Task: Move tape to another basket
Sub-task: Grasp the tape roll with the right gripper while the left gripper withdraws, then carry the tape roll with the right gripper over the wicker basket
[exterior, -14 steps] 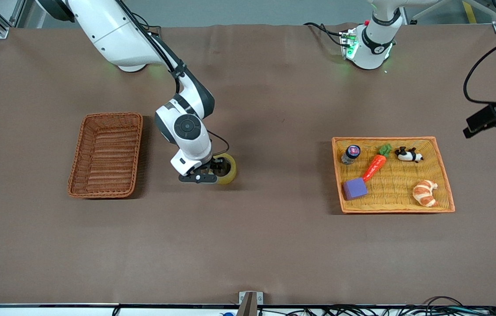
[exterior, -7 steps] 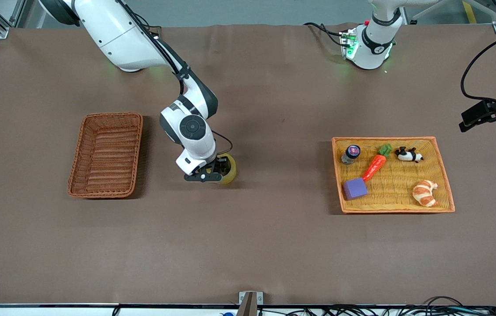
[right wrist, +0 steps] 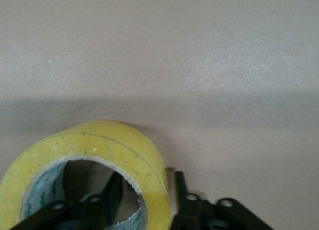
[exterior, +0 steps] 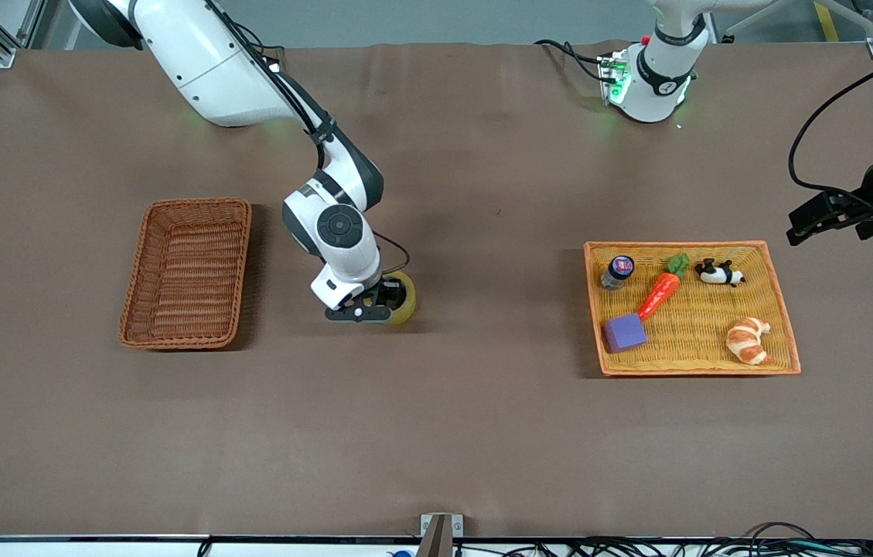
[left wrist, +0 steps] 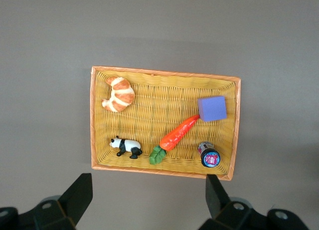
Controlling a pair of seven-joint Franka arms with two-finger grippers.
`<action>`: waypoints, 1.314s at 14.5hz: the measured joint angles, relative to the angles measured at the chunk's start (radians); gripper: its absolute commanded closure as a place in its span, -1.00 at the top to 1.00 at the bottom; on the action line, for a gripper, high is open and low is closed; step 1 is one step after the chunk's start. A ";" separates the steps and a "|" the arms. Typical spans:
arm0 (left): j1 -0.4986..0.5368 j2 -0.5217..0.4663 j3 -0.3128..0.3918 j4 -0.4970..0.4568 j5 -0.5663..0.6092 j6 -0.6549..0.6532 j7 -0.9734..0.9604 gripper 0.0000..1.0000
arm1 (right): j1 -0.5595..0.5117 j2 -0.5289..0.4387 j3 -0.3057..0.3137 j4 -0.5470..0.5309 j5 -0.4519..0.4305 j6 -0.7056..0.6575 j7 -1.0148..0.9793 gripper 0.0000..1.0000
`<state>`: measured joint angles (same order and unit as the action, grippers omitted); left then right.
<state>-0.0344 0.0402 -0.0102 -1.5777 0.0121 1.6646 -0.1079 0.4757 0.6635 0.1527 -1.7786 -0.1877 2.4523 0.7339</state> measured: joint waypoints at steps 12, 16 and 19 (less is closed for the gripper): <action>0.010 -0.022 0.002 -0.007 -0.043 -0.013 0.015 1.00 | -0.053 -0.223 -0.123 0.129 0.069 -0.437 -0.107 -1.00; 0.012 -0.022 0.006 0.048 -0.018 -0.017 0.015 1.00 | -0.181 -0.365 -0.188 0.010 0.072 -0.487 -0.409 -1.00; 0.022 -0.022 0.035 0.090 0.011 -0.088 0.015 1.00 | -0.281 -0.430 -0.237 -0.124 0.074 -0.434 -0.634 -1.00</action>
<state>-0.0121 0.0179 0.0252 -1.4876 0.0234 1.5767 -0.0927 0.1948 0.2333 -0.0840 -1.9029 -0.1134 2.0182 0.0996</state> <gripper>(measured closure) 0.000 0.784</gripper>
